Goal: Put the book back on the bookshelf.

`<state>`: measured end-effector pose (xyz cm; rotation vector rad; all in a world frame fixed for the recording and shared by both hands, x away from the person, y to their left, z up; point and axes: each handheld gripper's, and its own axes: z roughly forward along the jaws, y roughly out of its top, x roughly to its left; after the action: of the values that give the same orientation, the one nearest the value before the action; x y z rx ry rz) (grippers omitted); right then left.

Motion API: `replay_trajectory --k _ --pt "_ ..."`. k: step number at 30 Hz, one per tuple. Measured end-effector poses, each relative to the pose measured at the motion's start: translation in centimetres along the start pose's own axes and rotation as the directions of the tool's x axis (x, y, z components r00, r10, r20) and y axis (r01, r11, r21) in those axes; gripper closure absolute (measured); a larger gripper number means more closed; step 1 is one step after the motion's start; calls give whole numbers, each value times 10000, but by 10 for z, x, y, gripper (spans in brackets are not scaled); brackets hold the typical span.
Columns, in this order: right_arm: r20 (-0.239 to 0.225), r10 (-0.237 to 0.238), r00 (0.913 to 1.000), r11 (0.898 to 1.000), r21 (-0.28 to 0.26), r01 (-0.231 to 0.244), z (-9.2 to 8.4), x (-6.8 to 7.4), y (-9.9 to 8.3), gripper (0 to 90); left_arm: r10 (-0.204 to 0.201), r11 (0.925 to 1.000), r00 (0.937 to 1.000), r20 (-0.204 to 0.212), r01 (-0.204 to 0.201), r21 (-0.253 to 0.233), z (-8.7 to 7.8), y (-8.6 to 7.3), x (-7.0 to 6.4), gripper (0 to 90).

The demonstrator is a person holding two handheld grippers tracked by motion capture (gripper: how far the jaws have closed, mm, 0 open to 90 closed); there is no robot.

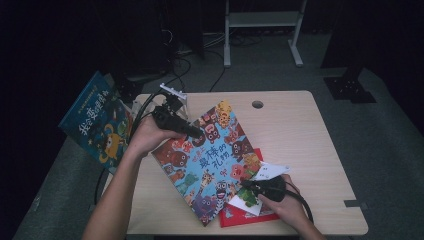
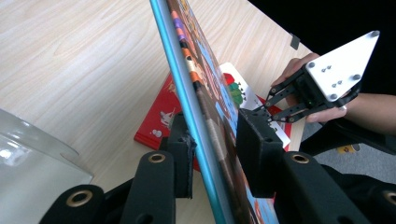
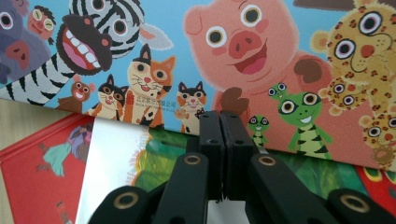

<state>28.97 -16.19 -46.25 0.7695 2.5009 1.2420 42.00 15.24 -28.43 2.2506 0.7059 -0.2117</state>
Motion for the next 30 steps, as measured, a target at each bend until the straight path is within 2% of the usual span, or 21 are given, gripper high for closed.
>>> replay_trajectory --k 6,9,11,22,23,24,29,30 --pt "68 -113 9999 9999 115 112 9 0 9 876 -5 9998 9998 -187 8 178 -7 11 -5 707" --pt "-8 80 10000 9999 122 -80 16 -2 14 879 265 9993 9986 -459 -253 281 -10 15 -11 703" --pt "-23 104 9999 9999 106 -103 17 -3 15 881 295 9991 9981 -540 -277 329 -10 16 -14 702" --pt "-4 112 9999 9999 99 -112 17 -2 14 869 324 9977 9977 -601 -287 617 -8 19 -19 694" --pt "-2 91 10000 9999 110 -91 17 -2 14 864 372 9953 9976 -577 -317 919 -4 19 -20 692" --pt "-2 91 10000 9999 110 -91 17 -2 14 864 372 9953 9976 -577 -317 919 -4 19 -20 693" --pt "-71 100 9999 9998 158 -99 17 -1 13 841 -118 9953 9995 -278 144 962 -3 20 -16 726" --pt "-168 122 9998 9998 150 -120 17 -2 13 808 -307 9950 9994 -169 322 945 -4 21 -15 741"
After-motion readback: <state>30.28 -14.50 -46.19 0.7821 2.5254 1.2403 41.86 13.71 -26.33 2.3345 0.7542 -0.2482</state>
